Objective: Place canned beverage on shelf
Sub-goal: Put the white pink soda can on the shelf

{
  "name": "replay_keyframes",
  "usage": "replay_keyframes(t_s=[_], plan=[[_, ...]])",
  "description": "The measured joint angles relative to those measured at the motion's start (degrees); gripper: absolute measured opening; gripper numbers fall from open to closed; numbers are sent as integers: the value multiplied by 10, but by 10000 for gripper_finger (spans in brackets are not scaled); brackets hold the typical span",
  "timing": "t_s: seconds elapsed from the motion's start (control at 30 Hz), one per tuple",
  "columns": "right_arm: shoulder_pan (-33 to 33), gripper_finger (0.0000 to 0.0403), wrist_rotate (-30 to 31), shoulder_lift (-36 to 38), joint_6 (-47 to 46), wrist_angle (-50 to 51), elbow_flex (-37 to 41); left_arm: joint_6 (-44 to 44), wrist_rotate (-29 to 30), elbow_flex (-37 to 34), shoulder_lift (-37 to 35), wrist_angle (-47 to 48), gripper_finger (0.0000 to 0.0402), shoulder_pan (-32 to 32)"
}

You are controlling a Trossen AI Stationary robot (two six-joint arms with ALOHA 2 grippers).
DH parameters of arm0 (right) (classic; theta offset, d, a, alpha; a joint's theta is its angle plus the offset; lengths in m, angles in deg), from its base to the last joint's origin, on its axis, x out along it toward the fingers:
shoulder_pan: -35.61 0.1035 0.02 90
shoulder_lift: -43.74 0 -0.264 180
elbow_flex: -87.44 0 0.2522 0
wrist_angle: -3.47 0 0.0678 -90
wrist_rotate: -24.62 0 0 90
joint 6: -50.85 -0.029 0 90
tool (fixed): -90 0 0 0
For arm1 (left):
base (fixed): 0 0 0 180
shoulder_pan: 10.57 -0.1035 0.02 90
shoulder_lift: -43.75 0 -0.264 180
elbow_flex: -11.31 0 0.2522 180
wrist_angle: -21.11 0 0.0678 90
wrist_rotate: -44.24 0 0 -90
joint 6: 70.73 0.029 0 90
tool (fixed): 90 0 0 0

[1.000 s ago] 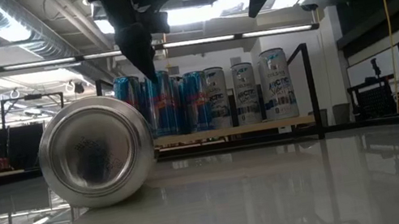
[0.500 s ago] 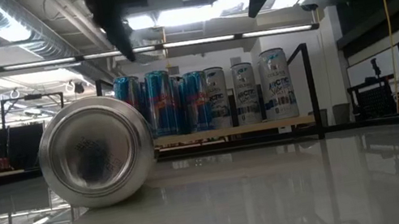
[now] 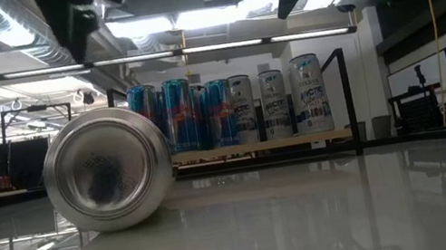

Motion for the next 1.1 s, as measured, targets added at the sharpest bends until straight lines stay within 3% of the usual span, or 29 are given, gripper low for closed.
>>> replay_keyframes(t_s=[0.17,0.37,0.5,0.8,1.1], plan=[[0,356,-18,0,-4,-3,0,-106,4,-68,-78,-7,335,44],[0,356,-18,0,-31,-33,0,-381,-2,-205,-200,-39,335,118],[0,356,-18,0,-32,-76,0,-511,0,-266,-247,-71,334,172],[0,356,-17,0,-32,-181,0,-673,-2,-366,-258,-81,334,271],[0,356,-18,0,-28,-193,0,-820,10,-417,-258,-192,334,328]])
